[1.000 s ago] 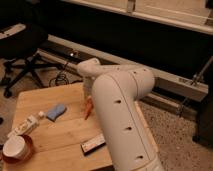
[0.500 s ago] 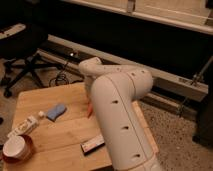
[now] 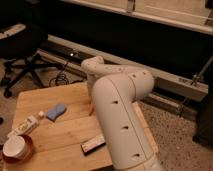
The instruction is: Drag the pepper across the table
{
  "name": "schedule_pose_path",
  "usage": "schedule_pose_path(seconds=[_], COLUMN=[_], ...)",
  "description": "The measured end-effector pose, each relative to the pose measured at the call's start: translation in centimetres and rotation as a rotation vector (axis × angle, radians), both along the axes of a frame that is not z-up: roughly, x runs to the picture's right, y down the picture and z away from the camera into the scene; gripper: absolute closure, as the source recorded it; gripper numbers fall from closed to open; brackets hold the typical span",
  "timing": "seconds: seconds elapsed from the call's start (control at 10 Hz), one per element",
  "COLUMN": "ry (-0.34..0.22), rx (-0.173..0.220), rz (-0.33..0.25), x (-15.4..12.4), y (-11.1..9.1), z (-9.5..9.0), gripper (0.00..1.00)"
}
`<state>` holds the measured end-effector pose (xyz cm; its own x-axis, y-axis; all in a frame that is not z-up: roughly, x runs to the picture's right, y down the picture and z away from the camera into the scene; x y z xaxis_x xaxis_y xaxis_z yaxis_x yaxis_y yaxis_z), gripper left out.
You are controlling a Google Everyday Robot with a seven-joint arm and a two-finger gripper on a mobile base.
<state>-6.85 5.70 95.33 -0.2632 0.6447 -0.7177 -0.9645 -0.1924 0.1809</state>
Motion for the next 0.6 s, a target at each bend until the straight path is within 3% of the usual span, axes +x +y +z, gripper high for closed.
schedule_pose_path(seconds=[0.6], ry=[0.001], rx=[0.010], rz=[-0.003], x=[0.9], y=[-1.3], z=[1.6], gripper=[0.66])
